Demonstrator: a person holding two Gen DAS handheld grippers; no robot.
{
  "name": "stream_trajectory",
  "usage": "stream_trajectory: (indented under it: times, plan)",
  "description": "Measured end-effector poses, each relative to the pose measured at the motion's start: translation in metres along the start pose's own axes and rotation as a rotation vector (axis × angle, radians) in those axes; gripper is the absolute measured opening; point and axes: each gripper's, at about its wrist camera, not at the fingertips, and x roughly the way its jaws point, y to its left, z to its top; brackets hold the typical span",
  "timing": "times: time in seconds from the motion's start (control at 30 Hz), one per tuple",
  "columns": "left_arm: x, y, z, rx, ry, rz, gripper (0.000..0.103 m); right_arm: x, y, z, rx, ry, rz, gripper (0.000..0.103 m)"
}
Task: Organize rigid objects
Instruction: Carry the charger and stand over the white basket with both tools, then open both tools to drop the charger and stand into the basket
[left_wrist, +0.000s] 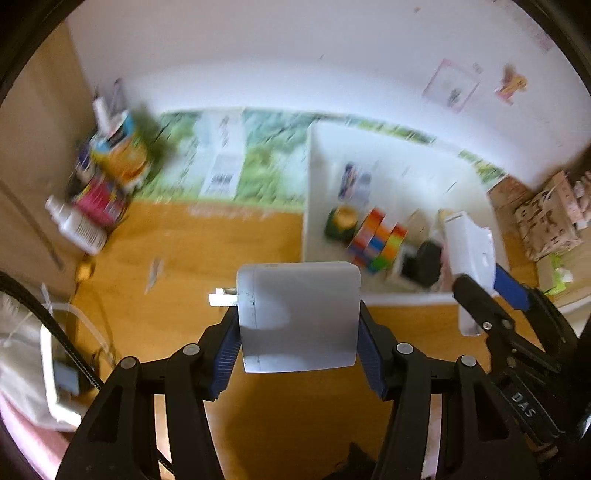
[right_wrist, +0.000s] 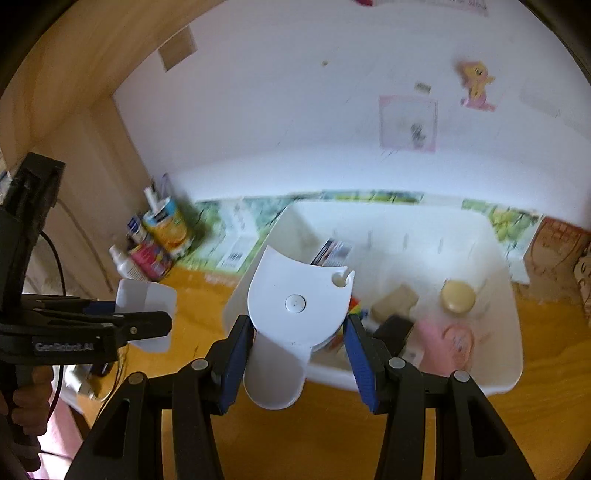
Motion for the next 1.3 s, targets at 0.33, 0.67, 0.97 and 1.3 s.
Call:
stream_trajectory:
  times: [0.33, 0.67, 0.97, 1.3]
  plan:
    - [0.015, -0.023, 0.02, 0.1, -0.138, -0.141, 0.061, 0.024, -0.034, 0.009, -0.002, -0.066, -0.093, 0.051]
    - [0.054, -0.052, 0.031, 0.166, -0.182, -0.233, 0.061, 0.046, -0.065, 0.003, 0.027, -0.104, -0.149, 0.051]
    - [0.084, -0.048, 0.038, 0.097, -0.119, -0.297, 0.061, 0.062, -0.074, -0.002, 0.032, -0.079, -0.205, 0.052]
    - [0.044, -0.044, 0.032, 0.147, -0.234, -0.339, 0.083, 0.032, -0.061, 0.006, 0.076, -0.101, -0.241, 0.079]
